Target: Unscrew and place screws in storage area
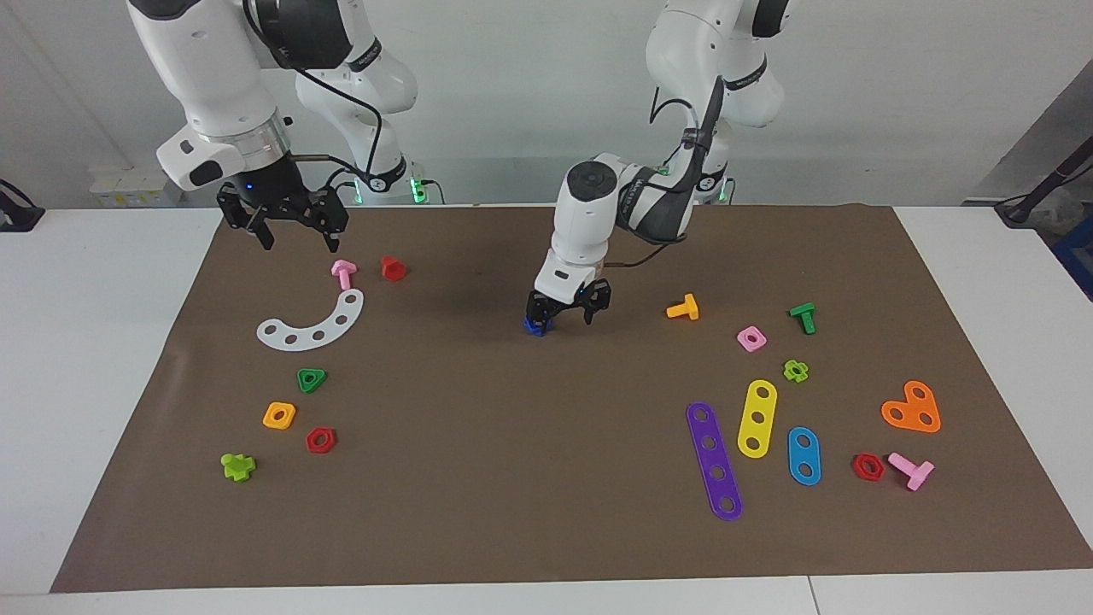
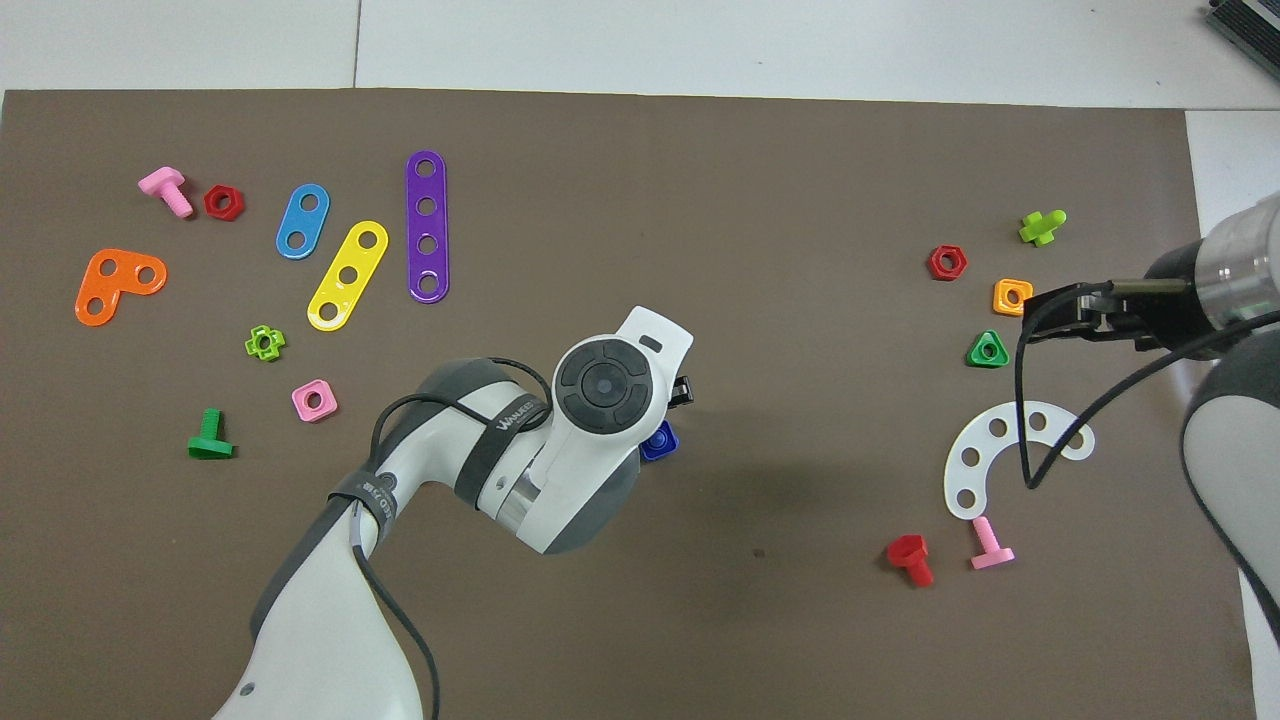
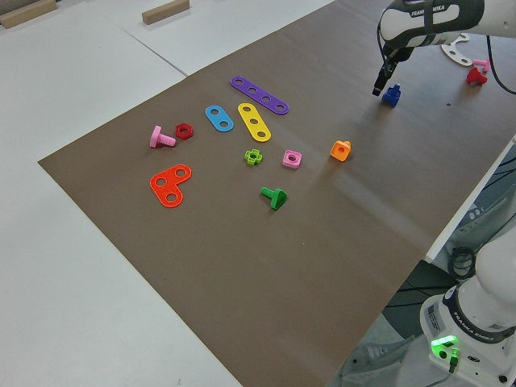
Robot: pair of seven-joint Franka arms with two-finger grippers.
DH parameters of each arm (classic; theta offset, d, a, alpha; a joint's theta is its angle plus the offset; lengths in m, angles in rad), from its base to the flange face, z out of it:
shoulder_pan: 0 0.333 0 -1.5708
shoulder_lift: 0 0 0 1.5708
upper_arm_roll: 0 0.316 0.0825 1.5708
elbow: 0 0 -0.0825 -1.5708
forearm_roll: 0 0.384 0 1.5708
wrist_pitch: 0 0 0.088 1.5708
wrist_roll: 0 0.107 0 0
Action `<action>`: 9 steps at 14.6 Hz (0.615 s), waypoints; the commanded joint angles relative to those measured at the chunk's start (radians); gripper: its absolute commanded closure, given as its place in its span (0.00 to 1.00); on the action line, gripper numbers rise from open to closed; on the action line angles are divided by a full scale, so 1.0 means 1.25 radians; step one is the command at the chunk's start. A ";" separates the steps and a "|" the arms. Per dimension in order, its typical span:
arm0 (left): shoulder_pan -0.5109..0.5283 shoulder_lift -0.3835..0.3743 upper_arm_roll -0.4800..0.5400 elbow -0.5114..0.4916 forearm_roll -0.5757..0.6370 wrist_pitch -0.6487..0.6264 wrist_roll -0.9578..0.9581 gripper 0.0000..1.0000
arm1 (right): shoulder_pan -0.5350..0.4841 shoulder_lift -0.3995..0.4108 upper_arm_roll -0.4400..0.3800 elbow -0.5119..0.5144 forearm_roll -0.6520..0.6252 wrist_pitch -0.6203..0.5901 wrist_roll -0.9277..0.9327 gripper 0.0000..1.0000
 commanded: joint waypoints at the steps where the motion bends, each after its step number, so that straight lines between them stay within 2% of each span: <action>1: -0.032 0.015 0.014 0.006 -0.010 0.014 -0.047 0.09 | -0.010 -0.011 0.005 -0.003 0.023 -0.012 -0.029 0.00; 4: -0.043 0.015 0.013 -0.002 -0.016 0.002 -0.053 0.12 | -0.012 -0.011 0.003 -0.003 0.023 -0.012 -0.029 0.00; 9: -0.061 0.012 0.013 -0.011 -0.045 -0.009 -0.053 0.32 | -0.012 -0.011 0.005 -0.003 0.023 -0.012 -0.029 0.00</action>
